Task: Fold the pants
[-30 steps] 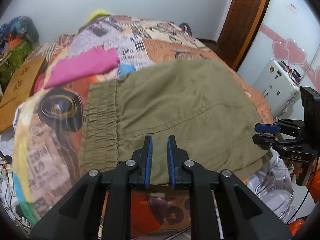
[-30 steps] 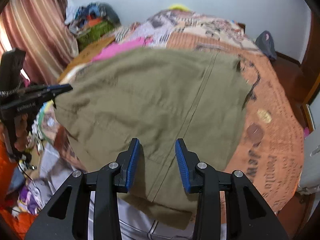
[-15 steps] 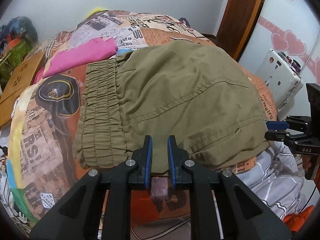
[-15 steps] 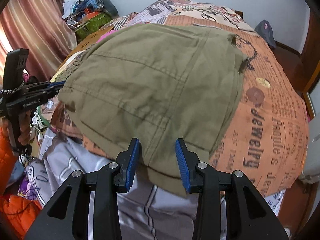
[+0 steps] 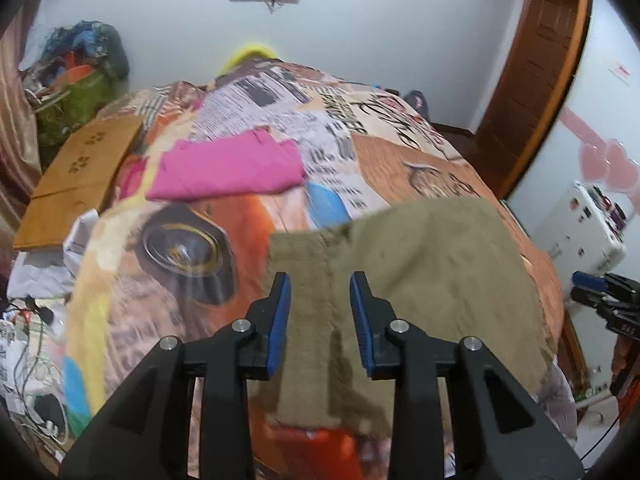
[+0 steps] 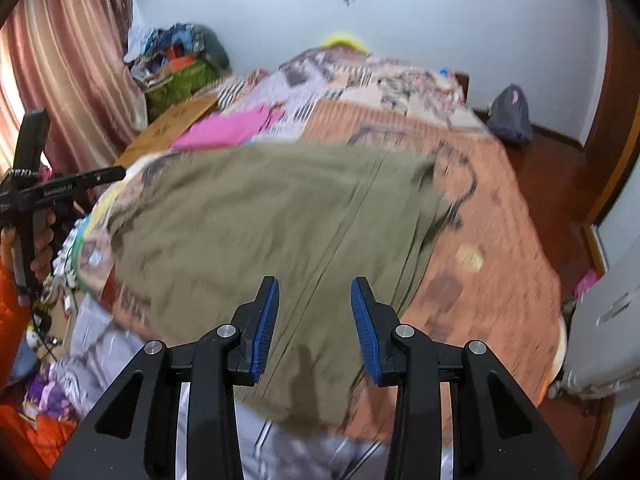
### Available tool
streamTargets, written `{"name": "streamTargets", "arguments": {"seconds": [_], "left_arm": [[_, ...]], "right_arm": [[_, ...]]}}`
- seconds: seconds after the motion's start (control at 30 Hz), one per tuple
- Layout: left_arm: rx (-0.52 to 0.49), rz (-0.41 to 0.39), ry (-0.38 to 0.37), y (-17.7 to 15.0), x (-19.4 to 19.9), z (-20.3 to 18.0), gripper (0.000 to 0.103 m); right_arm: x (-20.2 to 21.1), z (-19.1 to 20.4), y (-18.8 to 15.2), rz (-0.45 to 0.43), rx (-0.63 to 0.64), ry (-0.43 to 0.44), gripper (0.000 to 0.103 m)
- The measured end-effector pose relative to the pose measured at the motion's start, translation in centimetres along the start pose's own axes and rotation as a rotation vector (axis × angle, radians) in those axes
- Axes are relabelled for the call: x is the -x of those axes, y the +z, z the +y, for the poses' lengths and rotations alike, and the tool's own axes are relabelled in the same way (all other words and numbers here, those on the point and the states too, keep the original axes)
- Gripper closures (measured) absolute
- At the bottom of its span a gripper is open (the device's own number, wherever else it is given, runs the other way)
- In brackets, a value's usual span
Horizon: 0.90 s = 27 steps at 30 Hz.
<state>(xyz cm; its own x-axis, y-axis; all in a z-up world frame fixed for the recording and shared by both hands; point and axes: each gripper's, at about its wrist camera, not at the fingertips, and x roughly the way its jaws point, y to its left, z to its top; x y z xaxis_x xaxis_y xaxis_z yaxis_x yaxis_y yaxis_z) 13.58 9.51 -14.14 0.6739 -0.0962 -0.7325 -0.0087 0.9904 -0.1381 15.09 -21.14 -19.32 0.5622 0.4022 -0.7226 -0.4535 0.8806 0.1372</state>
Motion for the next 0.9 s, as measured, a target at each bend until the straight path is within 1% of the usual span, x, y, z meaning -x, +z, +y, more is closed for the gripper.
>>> {"name": "streamTargets", "arguments": {"seconds": [0.13, 0.23, 0.33, 0.43, 0.57, 0.7, 0.77, 0.8, 0.9], "left_arm": [[0.024, 0.003, 0.026, 2.1, -1.7, 1.3, 0.066], [0.038, 0.037, 0.031, 3.1, -3.9, 2.2, 0.066], [0.043, 0.090, 0.028, 3.8, -6.5, 2.6, 0.066], [0.040, 0.143, 0.023, 3.8, -8.9, 2.8, 0.066], [0.046, 0.206, 0.000, 3.2, -11.7, 2.5, 0.066], [0.022, 0.213, 0.014, 2.6, -12.8, 2.1, 0.066], [0.026, 0.210, 0.009, 2.5, -12.9, 2.3, 0.066], [0.032, 0.211, 0.002, 2.4, -12.9, 2.4, 0.066], [0.059, 0.205, -0.026, 2.2, -12.9, 3.0, 0.066]], "right_arm": [[-1.5, -1.8, 2.3, -0.012, 0.000, -0.030, 0.069], [-3.4, -3.5, 3.7, 0.005, -0.016, -0.042, 0.069], [-5.5, -5.3, 5.0, 0.026, -0.040, -0.060, 0.069], [-7.8, -7.4, 6.2, 0.055, -0.063, -0.075, 0.069], [-10.6, -9.7, 7.4, 0.087, -0.093, -0.071, 0.069], [-13.3, -11.4, 8.2, 0.113, -0.116, -0.062, 0.069], [-14.9, -12.3, 8.5, 0.141, -0.133, -0.033, 0.069], [-15.7, -12.7, 8.6, 0.156, -0.140, -0.009, 0.068], [-17.0, -13.0, 8.8, 0.176, -0.150, 0.024, 0.055]]}}
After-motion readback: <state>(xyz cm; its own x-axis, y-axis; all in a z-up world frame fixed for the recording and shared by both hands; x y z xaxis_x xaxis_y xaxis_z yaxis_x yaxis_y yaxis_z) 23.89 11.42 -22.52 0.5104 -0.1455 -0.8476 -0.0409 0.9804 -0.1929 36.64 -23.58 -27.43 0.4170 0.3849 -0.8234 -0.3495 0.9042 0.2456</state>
